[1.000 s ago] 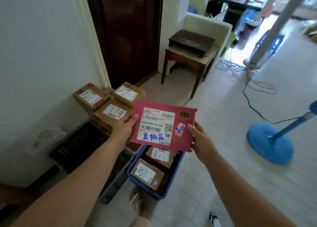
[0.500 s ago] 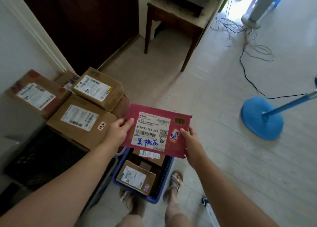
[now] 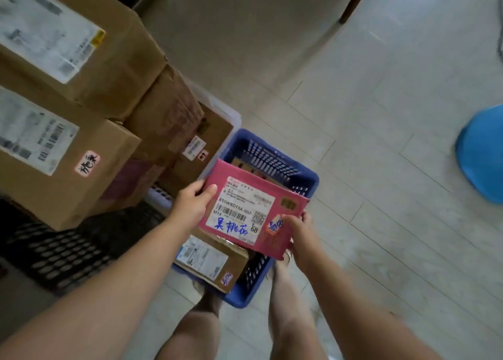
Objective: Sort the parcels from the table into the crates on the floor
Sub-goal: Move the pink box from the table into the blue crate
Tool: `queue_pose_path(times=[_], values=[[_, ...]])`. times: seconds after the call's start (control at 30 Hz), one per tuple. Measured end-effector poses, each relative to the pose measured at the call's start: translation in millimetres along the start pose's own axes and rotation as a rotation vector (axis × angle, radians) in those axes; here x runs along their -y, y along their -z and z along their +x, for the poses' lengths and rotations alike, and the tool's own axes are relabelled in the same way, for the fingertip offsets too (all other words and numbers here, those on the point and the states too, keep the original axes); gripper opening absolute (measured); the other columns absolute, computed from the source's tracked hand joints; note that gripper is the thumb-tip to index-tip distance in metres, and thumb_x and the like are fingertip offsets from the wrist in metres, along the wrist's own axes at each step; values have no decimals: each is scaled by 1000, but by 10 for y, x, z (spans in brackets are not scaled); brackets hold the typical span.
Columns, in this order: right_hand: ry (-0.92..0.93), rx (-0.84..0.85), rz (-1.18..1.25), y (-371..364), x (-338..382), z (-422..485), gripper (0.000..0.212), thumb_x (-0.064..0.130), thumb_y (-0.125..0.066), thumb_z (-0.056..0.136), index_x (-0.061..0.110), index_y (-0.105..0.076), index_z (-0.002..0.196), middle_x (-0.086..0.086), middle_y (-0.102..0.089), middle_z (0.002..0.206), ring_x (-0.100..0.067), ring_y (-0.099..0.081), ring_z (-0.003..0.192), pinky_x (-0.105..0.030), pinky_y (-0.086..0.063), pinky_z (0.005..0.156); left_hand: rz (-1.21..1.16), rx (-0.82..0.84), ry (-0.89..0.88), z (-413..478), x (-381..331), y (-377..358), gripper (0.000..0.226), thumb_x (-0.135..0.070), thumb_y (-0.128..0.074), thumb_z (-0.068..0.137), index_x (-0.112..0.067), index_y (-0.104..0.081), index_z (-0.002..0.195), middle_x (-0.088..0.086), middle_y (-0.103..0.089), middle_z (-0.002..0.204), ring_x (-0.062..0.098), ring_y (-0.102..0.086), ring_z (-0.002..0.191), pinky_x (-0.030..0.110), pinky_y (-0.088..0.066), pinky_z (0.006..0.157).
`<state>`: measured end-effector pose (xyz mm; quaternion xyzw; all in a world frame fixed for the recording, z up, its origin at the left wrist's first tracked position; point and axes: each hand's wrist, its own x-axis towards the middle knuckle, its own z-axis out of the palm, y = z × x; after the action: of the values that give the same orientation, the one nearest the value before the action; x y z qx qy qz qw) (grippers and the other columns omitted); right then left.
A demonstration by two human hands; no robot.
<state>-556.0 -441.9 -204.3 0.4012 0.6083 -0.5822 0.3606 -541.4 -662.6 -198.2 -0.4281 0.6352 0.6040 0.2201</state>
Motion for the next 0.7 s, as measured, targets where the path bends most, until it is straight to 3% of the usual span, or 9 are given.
queue_pose_path(times=[0.1, 0.27, 0.43, 0.53, 0.6, 0.7], values=[[-33, -22, -62, 29, -165, 432, 38, 4, -53, 89, 17, -45, 124, -10, -67, 109, -27, -68, 96, -48, -56, 83, 23, -7, 30, 324, 162, -205, 39, -23, -54, 95, -23, -49, 134, 4, -69, 97, 20, -68, 80, 32, -55, 63], [-72, -59, -121, 78, -305, 927, 35, 12, -57, 90, 19, -46, 122, -6, -67, 110, -24, -68, 94, -50, -55, 84, 63, -31, 65, 811, 330, -435, 37, -23, -54, 95, -26, -52, 131, -6, -68, 83, 10, -68, 65, 24, -52, 52], [-54, -68, -171, 91, -363, 1269, 32, 16, -63, 88, 22, -52, 118, 0, -69, 108, -22, -69, 92, -51, -55, 83, 79, -35, 110, 1144, 407, -533, 38, -24, -52, 96, -22, -50, 134, 4, -69, 98, 19, -68, 78, 35, -56, 69], [-84, -52, -160, 73, -371, 1417, 31, 20, -67, 86, 27, -53, 112, 1, -69, 105, -20, -70, 90, -47, -57, 78, 130, -73, 127, 1253, 492, -535, 34, -30, -51, 96, -21, -54, 129, 4, -68, 96, 21, -67, 79, 31, -54, 64], [-111, -42, -165, 86, -373, 1491, 40, 23, -72, 81, 28, -49, 114, 0, -68, 106, -19, -68, 91, -45, -55, 79, 150, -89, 140, 1301, 557, -508, 37, -39, -54, 93, -18, -57, 123, 5, -70, 97, 22, -67, 83, 34, -55, 70], [-154, -58, -145, 108, -390, 1550, 71, 23, -71, 77, 24, -33, 137, -6, -62, 121, -21, -62, 103, -45, -48, 90, 102, -199, 175, 1281, 679, -415, 50, -54, -62, 82, -16, -63, 115, 7, -69, 105, 27, -65, 97, 45, -51, 90]])
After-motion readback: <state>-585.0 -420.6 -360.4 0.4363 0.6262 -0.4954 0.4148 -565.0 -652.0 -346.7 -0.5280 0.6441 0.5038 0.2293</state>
